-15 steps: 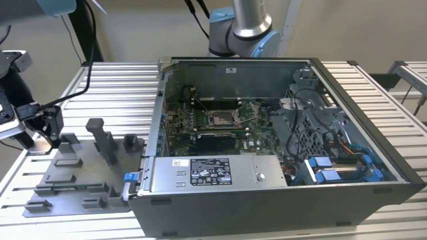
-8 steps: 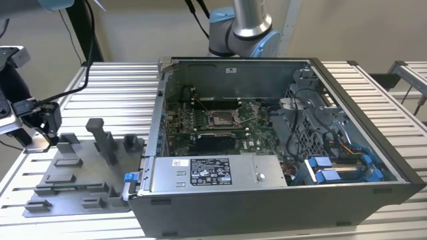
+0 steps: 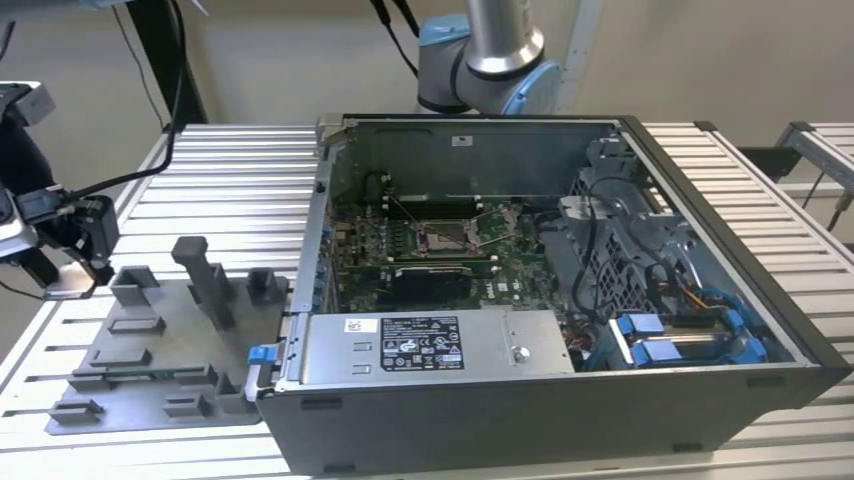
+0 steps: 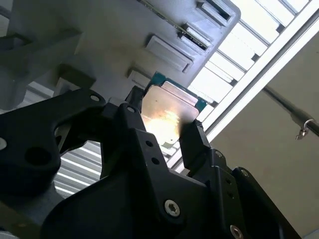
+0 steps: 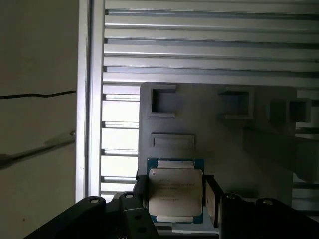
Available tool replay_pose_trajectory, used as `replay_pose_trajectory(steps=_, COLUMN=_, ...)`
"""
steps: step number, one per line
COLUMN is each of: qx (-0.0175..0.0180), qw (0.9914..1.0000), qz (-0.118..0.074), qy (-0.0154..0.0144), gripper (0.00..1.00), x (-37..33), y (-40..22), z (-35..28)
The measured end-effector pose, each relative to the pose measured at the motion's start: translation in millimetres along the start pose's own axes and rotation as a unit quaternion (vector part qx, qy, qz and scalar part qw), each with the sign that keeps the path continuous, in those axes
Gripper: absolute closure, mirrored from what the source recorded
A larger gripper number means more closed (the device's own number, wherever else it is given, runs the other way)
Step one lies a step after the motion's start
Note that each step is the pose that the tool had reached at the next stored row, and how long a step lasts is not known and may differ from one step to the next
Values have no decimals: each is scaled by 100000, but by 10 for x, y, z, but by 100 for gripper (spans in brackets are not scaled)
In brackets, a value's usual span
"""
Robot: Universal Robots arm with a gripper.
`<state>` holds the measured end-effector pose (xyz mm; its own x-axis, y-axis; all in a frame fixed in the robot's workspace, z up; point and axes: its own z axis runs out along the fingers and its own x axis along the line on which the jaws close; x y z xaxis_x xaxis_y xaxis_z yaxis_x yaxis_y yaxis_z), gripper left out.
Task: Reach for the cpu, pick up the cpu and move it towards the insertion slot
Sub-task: 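Pick up the cpu and move it towards the insertion slot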
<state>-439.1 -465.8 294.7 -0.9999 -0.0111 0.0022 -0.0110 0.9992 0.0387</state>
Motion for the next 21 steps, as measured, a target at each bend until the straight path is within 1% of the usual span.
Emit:
replay_pose_trajectory(steps=11, qx=-2, qw=100000, qz=-8, qy=-3, gripper=100, x=-1, y=4, z=-116)
replay_pose_trajectory(steps=21, qx=0, qw=100000, qz=-6, qy=1, gripper=100, x=0, y=9, z=-239)
